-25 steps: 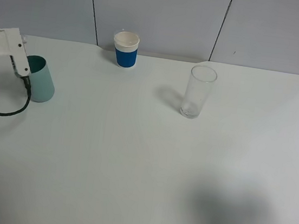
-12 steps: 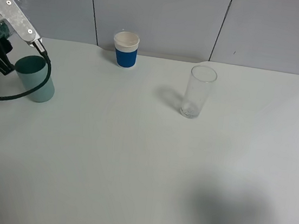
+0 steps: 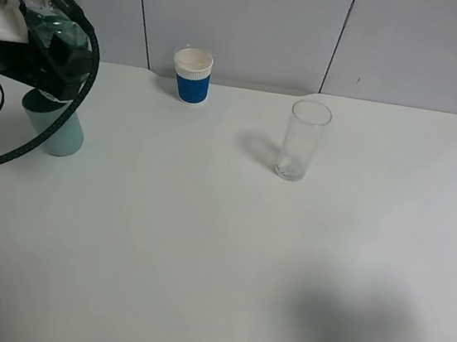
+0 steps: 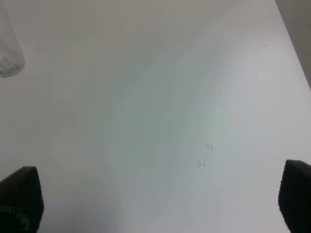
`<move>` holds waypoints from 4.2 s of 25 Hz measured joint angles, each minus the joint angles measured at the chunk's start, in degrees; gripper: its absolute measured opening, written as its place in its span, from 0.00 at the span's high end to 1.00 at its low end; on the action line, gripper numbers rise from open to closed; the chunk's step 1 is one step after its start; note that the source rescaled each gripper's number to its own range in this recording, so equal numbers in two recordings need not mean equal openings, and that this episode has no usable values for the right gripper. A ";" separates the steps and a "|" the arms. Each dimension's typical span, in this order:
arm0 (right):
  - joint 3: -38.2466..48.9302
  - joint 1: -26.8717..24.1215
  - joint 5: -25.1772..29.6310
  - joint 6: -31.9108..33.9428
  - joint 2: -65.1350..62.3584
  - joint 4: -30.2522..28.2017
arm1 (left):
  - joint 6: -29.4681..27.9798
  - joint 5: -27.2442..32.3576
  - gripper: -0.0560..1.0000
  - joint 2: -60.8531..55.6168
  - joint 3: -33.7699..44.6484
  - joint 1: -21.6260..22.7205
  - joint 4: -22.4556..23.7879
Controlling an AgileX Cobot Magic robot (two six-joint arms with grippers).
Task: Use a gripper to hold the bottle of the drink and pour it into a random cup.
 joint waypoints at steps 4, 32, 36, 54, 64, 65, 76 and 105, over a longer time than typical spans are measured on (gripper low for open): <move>0.00 0.00 0.00 0.00 0.00 0.00 | 3.89 -9.65 0.95 0.00 0.12 0.00 -3.70; 0.00 0.00 0.00 0.00 0.00 0.00 | 44.32 -44.64 0.95 20.06 17.83 0.00 -45.32; 0.00 0.00 0.00 0.00 0.00 0.00 | 46.94 -51.56 0.95 28.15 17.78 0.00 -45.38; 0.00 0.00 0.00 0.00 0.00 0.00 | 53.77 -58.45 0.95 40.27 17.79 0.00 -45.53; 0.00 0.00 0.00 0.00 0.00 0.00 | 54.74 -58.45 0.95 43.82 17.79 0.00 -45.58; 0.00 0.00 0.00 0.00 0.00 0.00 | 54.74 -58.45 0.95 43.82 17.79 0.00 -45.58; 0.00 0.00 0.00 0.00 0.00 0.00 | 54.74 -58.80 0.95 44.62 17.79 0.00 -46.82; 0.00 0.00 0.00 0.00 0.00 0.00 | 54.74 -58.80 0.06 44.49 17.79 0.00 -47.05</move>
